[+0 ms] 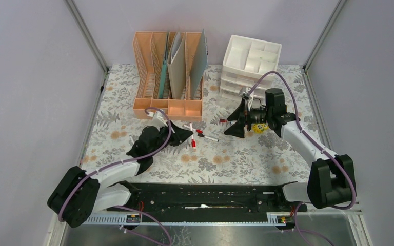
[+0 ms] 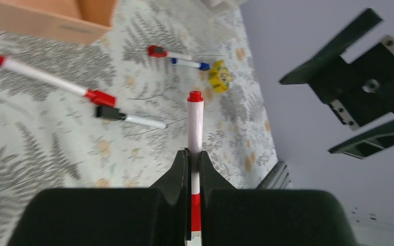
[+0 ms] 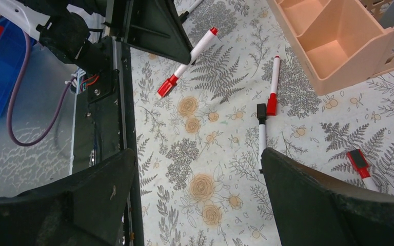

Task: Organize the desk
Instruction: Pick up the stationery from the center of the board, then place the stationery in the drawer.

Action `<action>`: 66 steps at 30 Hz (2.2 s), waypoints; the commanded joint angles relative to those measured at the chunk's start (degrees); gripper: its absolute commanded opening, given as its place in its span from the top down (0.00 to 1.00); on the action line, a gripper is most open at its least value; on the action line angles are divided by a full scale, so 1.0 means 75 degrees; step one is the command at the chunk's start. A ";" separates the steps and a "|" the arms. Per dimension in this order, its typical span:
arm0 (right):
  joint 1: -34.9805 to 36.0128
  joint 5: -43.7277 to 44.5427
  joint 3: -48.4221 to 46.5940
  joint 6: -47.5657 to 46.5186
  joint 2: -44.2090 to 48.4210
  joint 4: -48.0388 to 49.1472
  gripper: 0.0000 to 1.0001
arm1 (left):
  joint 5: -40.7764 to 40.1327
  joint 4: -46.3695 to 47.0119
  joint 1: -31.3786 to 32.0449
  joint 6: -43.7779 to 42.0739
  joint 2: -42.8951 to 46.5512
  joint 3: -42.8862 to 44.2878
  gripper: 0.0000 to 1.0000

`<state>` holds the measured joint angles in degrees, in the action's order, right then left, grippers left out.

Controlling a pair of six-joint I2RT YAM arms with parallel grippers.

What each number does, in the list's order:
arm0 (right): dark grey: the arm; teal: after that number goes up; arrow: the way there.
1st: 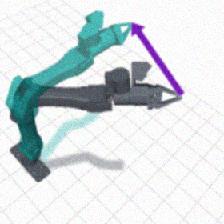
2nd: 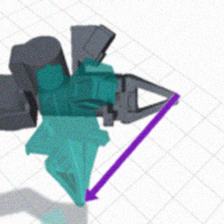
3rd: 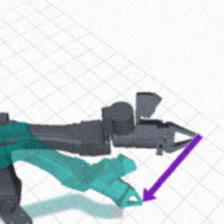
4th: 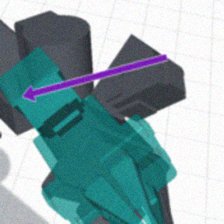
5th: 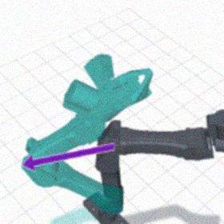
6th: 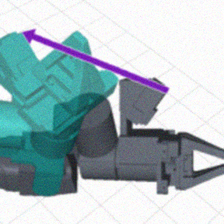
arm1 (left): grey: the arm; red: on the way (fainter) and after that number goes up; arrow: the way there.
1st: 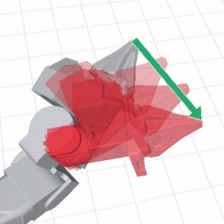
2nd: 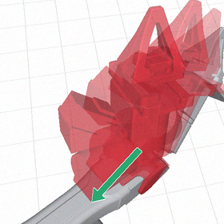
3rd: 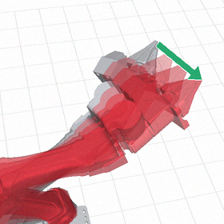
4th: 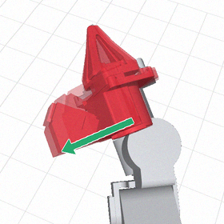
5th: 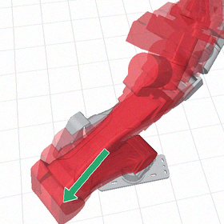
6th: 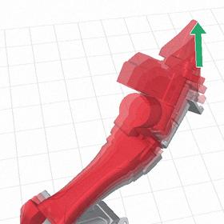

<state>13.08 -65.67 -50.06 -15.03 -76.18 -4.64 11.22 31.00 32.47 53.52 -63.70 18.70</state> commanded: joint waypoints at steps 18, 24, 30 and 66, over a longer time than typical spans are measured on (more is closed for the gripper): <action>0.0309 -0.0404 0.0484 0.2695 -0.0199 0.2874 0.00 | -0.0799 0.3580 0.1246 -0.0027 -0.1362 0.0775 1.00; 0.0566 -0.0194 0.0629 0.3386 -0.0372 0.3471 0.00 | -0.1200 0.3875 0.1472 0.0113 -0.1783 0.1091 1.00; 0.0792 0.0698 0.0663 0.3606 -0.0565 0.3513 0.04 | -0.1257 0.4229 0.1716 0.0287 -0.2244 0.1519 1.00; 0.1132 0.4525 -0.1037 -0.0883 -0.0366 -0.0582 1.00 | -0.2676 -0.0561 0.1537 -0.2084 0.0871 0.0854 0.01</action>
<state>21.30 -46.26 -53.43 -9.13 -81.58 -1.78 -3.57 42.35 46.24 43.38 -62.74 25.82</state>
